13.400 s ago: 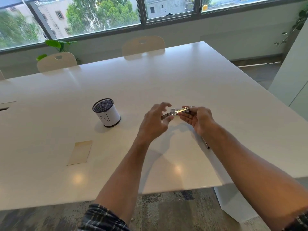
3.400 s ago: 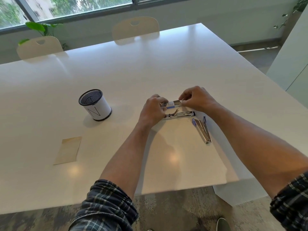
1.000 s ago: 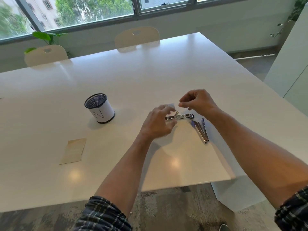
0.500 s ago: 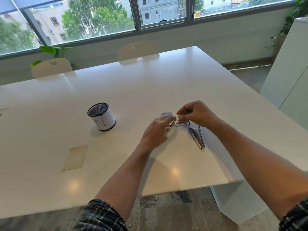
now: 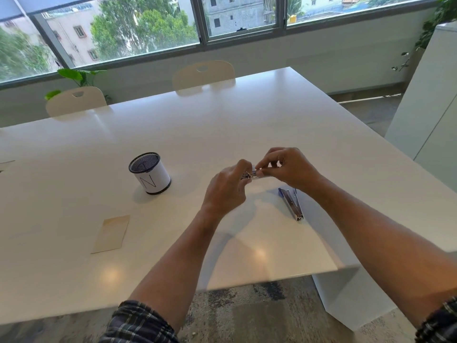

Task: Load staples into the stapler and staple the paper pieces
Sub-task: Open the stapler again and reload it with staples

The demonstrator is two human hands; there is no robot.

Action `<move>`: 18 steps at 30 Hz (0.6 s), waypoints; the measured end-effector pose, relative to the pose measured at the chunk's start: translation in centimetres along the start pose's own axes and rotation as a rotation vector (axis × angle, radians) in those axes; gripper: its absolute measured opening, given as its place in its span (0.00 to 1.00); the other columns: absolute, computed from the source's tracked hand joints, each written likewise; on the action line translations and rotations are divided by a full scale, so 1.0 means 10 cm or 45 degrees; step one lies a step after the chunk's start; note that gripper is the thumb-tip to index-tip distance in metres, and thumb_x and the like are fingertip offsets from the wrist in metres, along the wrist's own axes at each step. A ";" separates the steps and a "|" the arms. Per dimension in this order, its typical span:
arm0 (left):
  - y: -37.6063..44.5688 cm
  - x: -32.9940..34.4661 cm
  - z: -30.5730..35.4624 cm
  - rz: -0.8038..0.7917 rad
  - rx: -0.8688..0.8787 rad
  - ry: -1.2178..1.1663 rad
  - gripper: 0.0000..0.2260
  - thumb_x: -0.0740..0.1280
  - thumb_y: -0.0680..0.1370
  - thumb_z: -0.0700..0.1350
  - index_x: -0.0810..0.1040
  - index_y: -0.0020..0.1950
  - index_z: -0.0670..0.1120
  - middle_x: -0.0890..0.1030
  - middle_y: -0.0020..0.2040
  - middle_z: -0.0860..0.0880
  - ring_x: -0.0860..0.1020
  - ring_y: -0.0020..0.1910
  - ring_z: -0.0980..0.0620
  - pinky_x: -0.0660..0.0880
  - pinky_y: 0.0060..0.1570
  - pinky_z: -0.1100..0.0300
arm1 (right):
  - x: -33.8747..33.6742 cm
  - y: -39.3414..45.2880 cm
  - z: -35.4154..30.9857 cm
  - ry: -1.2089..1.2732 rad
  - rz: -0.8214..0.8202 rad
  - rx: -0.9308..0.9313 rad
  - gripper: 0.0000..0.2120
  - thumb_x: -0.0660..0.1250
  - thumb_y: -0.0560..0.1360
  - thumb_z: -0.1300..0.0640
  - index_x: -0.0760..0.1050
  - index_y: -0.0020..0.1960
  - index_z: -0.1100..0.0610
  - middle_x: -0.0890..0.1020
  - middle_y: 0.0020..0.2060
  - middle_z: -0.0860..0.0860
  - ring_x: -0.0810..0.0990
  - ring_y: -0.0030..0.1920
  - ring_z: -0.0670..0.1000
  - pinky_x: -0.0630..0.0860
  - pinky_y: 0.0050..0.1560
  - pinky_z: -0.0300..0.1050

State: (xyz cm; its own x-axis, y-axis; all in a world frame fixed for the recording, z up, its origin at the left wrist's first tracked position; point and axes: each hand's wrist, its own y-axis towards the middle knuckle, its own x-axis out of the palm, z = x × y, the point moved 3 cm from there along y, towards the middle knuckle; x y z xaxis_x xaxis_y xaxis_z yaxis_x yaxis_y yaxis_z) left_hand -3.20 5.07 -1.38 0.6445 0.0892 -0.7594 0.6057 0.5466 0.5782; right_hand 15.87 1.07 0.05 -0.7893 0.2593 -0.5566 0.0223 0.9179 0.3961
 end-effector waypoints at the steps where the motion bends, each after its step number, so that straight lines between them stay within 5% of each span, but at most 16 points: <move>1: 0.00 0.00 0.00 0.009 0.007 0.007 0.17 0.73 0.76 0.37 0.69 0.56 0.49 0.84 0.45 0.49 0.80 0.37 0.43 0.78 0.33 0.52 | 0.01 0.00 0.00 -0.005 -0.008 -0.009 0.07 0.82 0.69 0.59 0.89 0.46 0.55 0.83 0.38 0.47 0.73 0.34 0.45 0.71 0.38 0.35; 18: -0.04 0.07 0.03 0.024 0.060 -0.011 0.15 0.73 0.76 0.37 0.70 0.56 0.47 0.84 0.48 0.49 0.81 0.42 0.46 0.72 0.35 0.59 | 0.06 -0.01 0.01 -0.099 -0.093 -0.049 0.07 0.82 0.69 0.56 0.88 0.46 0.48 0.83 0.40 0.44 0.77 0.36 0.44 0.74 0.39 0.36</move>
State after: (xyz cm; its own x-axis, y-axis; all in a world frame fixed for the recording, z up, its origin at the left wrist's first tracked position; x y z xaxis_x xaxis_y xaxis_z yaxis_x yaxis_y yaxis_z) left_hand -2.87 4.67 -2.01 0.6598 0.0920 -0.7458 0.6146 0.5050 0.6060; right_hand 15.43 1.18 -0.42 -0.7379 0.2162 -0.6394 -0.0580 0.9235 0.3792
